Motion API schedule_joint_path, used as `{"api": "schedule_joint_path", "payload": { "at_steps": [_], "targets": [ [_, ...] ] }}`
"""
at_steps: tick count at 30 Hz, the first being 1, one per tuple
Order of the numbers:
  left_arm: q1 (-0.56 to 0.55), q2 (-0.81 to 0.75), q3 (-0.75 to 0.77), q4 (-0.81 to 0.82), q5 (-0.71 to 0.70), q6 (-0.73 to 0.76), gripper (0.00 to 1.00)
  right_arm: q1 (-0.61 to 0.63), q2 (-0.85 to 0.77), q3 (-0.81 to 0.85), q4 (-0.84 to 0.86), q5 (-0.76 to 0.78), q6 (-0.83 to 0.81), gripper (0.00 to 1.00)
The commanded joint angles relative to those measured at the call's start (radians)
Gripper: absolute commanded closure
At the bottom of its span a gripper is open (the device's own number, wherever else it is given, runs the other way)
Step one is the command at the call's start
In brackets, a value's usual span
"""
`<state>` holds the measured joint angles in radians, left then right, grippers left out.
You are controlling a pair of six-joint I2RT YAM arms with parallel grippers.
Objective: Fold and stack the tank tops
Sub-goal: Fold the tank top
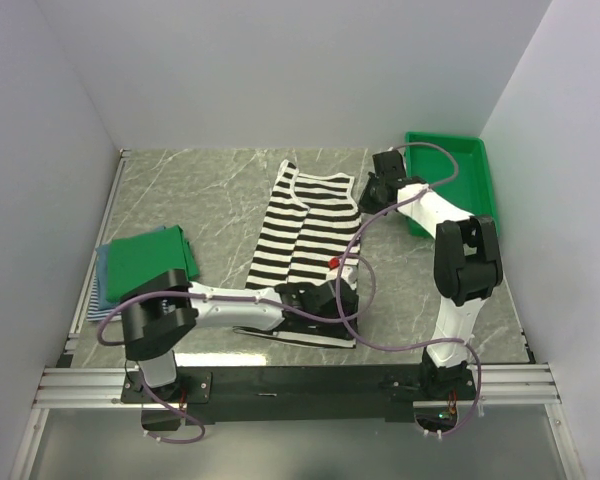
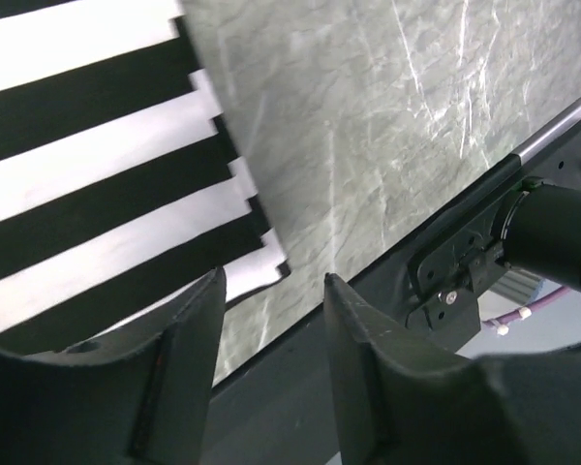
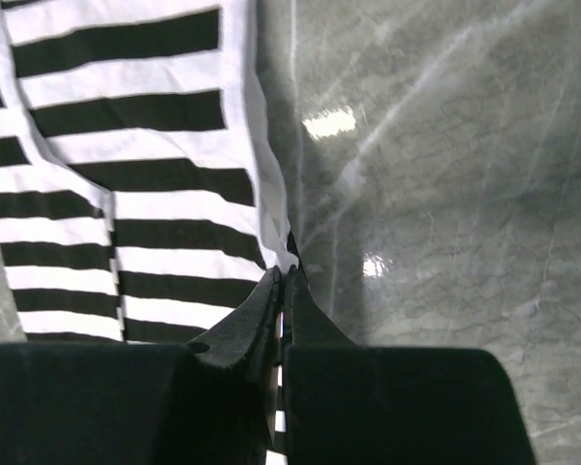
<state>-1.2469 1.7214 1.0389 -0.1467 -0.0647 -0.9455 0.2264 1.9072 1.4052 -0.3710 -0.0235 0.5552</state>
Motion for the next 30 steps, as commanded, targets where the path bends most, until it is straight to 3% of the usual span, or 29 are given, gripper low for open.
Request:
{"api": "schedule_joint_path", "payload": {
  "at_steps": [1,12,22,27,30],
  "targets": [
    [-0.019,0.033,0.069,0.002,0.014,0.033,0.49,-0.013,-0.019,-0.025,0.024,0.022,-0.018,1.00],
    [-0.063,0.179,0.188,-0.131,-0.058,0.028,0.52,-0.050,-0.046,-0.097,0.070,-0.004,-0.018,1.00],
    [-0.138,0.277,0.337,-0.359,-0.245,0.033,0.70,-0.062,-0.050,-0.129,0.101,-0.026,-0.008,1.00],
    [-0.166,0.299,0.346,-0.432,-0.291,0.021,0.74,-0.067,-0.062,-0.156,0.122,-0.038,0.003,1.00],
    [-0.172,0.285,0.328,-0.441,-0.305,0.011,0.83,-0.068,-0.068,-0.170,0.132,-0.041,0.009,1.00]
  ]
}}
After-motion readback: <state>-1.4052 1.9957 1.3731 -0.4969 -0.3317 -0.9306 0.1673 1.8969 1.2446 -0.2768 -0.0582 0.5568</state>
